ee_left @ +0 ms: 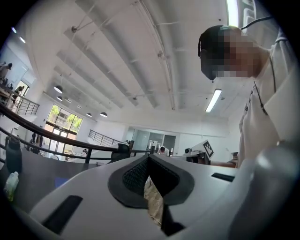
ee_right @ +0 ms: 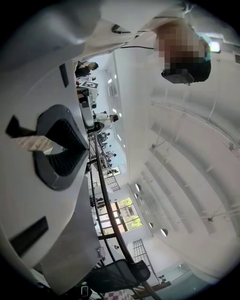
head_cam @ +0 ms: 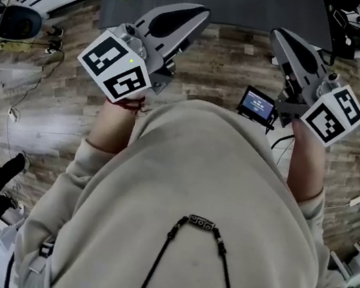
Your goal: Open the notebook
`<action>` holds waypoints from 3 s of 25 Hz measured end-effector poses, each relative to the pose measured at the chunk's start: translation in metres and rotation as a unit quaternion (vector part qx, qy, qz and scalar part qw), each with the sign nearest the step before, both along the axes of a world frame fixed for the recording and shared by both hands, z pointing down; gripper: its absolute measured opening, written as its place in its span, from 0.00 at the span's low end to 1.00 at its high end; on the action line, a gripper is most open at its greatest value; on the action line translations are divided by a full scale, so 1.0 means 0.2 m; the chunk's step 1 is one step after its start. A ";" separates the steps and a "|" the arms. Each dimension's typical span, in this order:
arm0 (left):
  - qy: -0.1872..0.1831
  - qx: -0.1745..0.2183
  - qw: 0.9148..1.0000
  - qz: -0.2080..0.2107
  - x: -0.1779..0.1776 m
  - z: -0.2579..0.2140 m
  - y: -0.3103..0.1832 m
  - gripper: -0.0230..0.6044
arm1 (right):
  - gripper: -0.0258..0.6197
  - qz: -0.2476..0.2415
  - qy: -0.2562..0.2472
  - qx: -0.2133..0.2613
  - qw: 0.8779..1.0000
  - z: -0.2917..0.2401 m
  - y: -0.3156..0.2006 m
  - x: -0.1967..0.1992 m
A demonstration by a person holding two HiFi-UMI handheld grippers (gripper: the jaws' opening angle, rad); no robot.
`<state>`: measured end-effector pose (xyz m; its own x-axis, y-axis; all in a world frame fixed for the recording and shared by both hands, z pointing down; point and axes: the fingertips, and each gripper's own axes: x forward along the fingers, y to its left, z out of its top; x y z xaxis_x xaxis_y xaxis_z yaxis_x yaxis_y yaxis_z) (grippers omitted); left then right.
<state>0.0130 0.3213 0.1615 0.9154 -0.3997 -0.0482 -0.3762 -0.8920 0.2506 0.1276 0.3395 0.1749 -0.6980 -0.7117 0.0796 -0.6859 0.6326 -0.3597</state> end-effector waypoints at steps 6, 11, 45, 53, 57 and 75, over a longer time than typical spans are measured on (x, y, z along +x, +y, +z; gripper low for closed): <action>0.017 -0.005 1.000 0.007 0.01 0.00 -0.01 0.04 | 0.06 0.011 0.012 0.017 1.000 0.00 -0.02 0.07; 0.013 -0.013 1.000 0.010 0.04 0.03 0.01 0.04 | 0.06 0.011 0.001 0.015 1.000 0.04 0.00 0.12; 0.022 -0.025 0.997 0.067 0.17 0.05 0.03 0.04 | 0.06 0.029 -0.143 0.030 0.989 0.01 0.06 0.29; 0.012 -0.030 0.994 0.101 0.22 0.11 -0.19 0.04 | 0.06 0.061 -0.102 0.020 0.993 0.05 -0.10 0.28; -0.002 -0.023 0.993 0.119 0.21 0.11 -0.32 0.04 | 0.06 0.064 -0.089 0.025 0.994 0.02 -0.22 0.21; -0.003 -0.043 0.998 0.051 -0.28 0.39 -0.80 0.04 | 0.06 0.049 -0.085 -0.033 0.995 0.13 -0.81 -0.33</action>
<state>-0.0422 0.1613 0.2386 0.9520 -0.3060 -0.0114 -0.2857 -0.9011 0.3263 0.0621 0.1765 0.2012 -0.6324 -0.7745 0.0144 -0.6687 0.5365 -0.5148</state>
